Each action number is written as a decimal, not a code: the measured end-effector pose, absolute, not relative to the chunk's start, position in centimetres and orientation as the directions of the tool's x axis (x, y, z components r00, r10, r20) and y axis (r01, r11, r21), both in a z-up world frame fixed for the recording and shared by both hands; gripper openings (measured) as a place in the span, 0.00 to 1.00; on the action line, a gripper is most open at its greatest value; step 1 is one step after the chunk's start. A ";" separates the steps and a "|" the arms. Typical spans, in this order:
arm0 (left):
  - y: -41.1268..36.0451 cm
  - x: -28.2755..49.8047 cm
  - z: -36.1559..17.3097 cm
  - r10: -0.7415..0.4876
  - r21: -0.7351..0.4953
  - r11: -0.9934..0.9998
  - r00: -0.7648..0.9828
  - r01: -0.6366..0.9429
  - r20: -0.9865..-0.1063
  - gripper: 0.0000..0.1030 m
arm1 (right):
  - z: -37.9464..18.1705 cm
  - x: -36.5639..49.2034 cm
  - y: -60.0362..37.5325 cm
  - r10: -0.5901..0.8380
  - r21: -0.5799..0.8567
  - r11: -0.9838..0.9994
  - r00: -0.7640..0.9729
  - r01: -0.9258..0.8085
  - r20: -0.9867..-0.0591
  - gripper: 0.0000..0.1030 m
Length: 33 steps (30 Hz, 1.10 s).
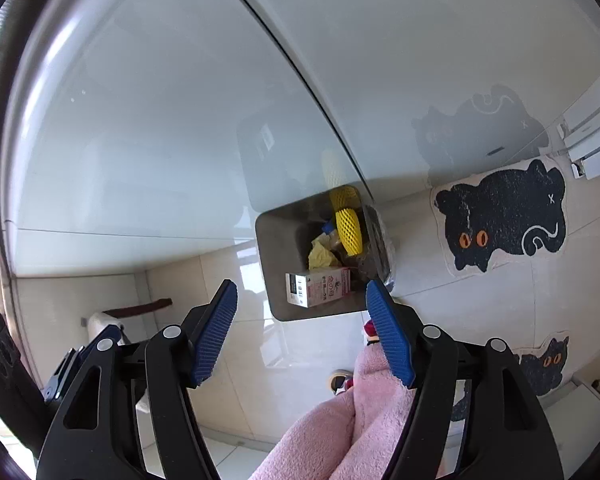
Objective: Collect trash
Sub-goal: 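Carry carton and foam net down over the bin and open both tools, then raise both tools back up toward the counter trash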
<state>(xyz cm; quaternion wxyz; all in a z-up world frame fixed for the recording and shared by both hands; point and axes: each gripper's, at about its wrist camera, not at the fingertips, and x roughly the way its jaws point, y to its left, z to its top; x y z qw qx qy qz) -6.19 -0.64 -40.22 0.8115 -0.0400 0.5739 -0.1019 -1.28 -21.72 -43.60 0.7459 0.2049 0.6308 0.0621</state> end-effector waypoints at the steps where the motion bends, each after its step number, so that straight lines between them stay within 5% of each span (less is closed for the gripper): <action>1: -0.5 -6.4 -39.2 -0.210 -0.177 0.976 0.339 0.127 -0.917 0.85 | -42.4 -1.7 -22.0 0.350 0.388 0.906 0.216 0.167 -0.911 0.68; 20: 2.3 -4.4 -21.7 -0.188 -0.125 0.981 0.579 0.148 -0.793 0.92 | -22.4 -1.2 -21.8 0.319 0.385 0.923 0.556 0.002 -0.767 0.94; 33: 6.8 6.4 -18.5 -0.119 -0.121 0.992 0.662 0.043 -0.740 0.91 | -18.3 11.2 -17.6 0.377 0.382 0.917 0.568 -0.115 -0.732 0.94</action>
